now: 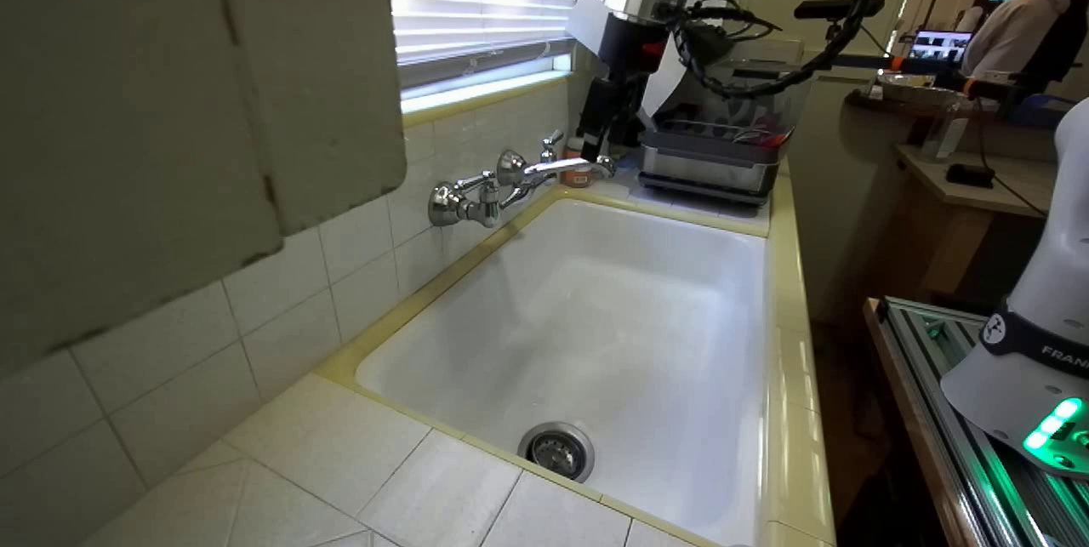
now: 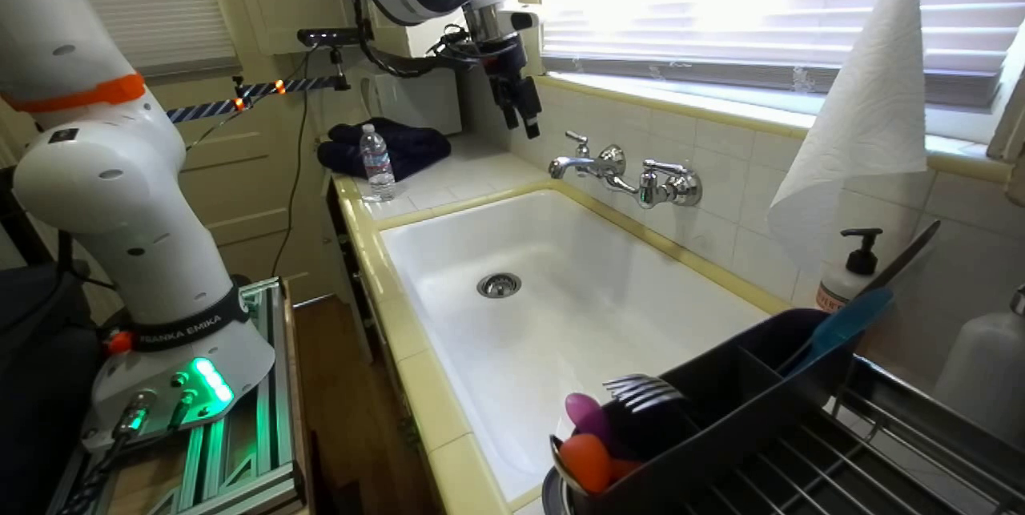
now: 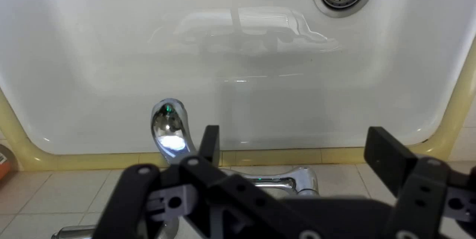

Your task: Turn the faucet head on the left slightly to the right and turn the faucet handle to the left

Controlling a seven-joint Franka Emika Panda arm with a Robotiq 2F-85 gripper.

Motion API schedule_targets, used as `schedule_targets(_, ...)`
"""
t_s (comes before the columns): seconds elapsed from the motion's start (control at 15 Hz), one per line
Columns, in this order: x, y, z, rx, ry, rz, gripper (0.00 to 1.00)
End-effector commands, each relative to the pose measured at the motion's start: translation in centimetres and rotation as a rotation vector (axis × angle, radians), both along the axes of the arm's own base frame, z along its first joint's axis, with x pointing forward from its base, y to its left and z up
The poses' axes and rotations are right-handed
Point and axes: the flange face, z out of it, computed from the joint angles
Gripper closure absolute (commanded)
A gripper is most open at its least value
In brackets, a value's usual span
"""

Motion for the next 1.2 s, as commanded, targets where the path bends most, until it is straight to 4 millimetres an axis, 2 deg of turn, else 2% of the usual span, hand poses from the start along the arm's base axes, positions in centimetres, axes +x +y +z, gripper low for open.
schedule_targets(0.0, 1.1, 0.6, -0.1, 0.043, -0.019, -0.099, 0.0)
schedule_targets(0.33, 3.8, 2.3, -0.1, 0.096, -0.066, -0.198, 0.0)
schedule_targets(0.73, 7.7, 4.1, -1.3, 0.177, -0.126, -0.273, 0.0)
schedule_targets(1.13, 10.8, 5.3, -2.4, 0.22, -0.155, -0.341, 0.0)
